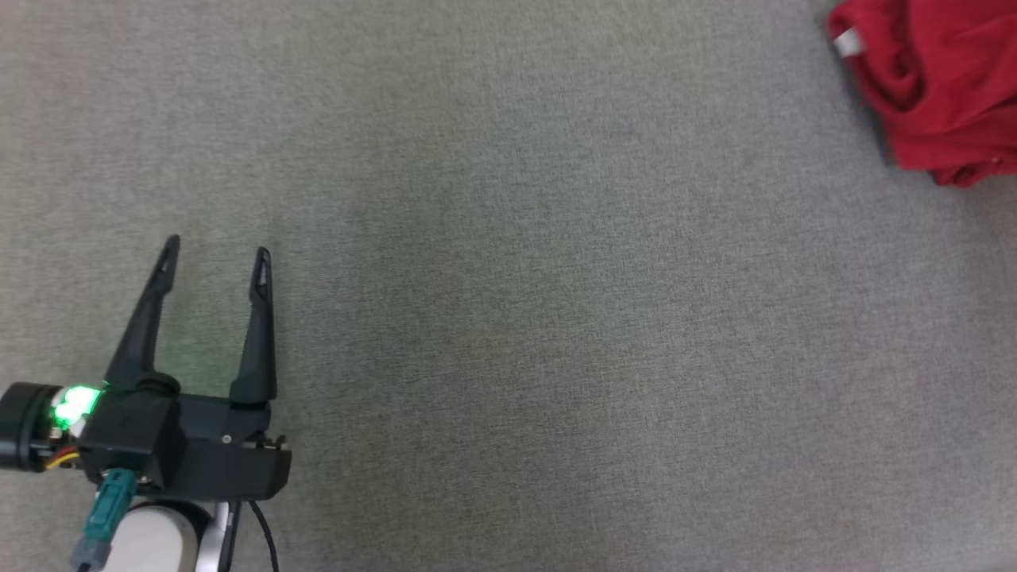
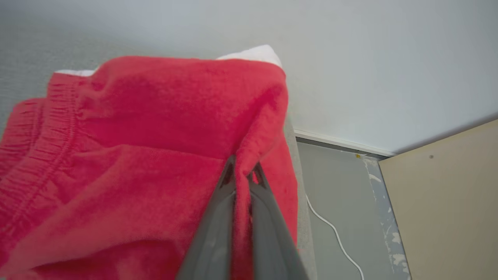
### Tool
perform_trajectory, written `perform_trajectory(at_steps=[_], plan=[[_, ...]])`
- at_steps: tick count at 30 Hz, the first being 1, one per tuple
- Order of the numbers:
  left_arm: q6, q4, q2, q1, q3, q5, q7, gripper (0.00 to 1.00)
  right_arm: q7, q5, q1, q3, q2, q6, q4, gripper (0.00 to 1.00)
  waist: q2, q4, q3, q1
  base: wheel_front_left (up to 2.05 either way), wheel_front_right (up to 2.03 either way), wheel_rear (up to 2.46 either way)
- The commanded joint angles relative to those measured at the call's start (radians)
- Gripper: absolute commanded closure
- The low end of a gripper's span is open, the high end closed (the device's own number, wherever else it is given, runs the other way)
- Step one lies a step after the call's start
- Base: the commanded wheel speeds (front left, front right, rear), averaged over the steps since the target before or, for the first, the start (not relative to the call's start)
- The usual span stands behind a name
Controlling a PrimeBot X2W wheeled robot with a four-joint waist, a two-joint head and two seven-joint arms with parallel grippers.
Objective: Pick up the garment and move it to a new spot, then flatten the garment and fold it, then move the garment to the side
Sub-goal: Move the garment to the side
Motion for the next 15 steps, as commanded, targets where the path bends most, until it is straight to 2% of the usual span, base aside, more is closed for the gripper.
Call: perform_trajectory(at_steps=[1, 8, 15], plan=[[0.008, -0.028, 0.013, -0.003, 0.009, 0.007, 0.009, 0.00, -0.003, -0.008, -0.034, 0.007, -0.015, 0.000, 0.013, 1.00, -0.0002, -0.023, 0.041, -0.0001, 0.00, 0.00, 0.00], [0.025, -0.117, 0.040, 0.000, 0.018, 0.025, 0.041, 0.00, -0.051, -0.067, -0.113, 0.050, -0.059, 0.000, 0.071, 1.00, -0.0002, -0.028, 0.090, -0.0001, 0.00, 0.00, 0.00], [0.034, -0.171, 0.056, 0.001, 0.021, 0.035, 0.057, 0.00, -0.103, -0.133, -0.178, 0.079, -0.065, 0.000, 0.149, 1.00, -0.0002, -0.024, 0.120, -0.0001, 0.00, 0.00, 0.00]])
